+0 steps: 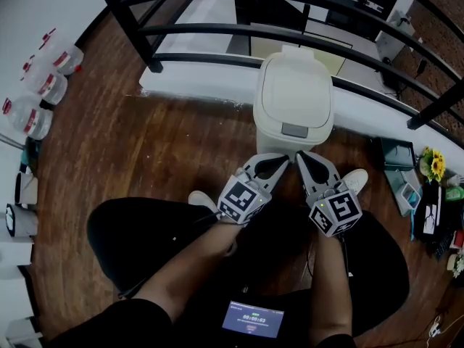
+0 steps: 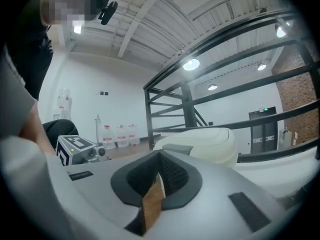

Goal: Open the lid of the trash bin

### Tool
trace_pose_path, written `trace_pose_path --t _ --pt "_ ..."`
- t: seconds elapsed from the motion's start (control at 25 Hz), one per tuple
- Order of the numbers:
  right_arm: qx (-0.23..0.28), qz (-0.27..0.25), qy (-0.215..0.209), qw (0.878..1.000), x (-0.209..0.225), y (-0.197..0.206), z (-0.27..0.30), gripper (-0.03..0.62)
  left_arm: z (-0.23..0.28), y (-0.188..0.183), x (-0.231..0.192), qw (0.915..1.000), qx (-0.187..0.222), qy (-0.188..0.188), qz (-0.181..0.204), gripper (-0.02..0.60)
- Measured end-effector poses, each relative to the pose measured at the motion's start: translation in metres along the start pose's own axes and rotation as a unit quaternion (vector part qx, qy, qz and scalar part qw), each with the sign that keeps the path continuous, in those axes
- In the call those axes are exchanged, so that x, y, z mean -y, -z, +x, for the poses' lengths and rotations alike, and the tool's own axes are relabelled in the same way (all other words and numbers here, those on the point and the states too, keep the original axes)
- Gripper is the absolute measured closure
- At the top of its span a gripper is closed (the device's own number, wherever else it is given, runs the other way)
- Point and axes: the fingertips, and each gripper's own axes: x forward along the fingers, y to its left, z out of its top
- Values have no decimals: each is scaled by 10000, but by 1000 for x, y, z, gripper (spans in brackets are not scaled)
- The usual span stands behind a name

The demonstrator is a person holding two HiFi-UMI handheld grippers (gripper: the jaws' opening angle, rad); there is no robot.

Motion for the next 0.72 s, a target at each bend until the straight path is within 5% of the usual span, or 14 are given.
trace_pose_path --t 0.72 --pt "-538 490 173 9972 62 146 48 574 51 154 -58 9937 -993 -176 -481 546"
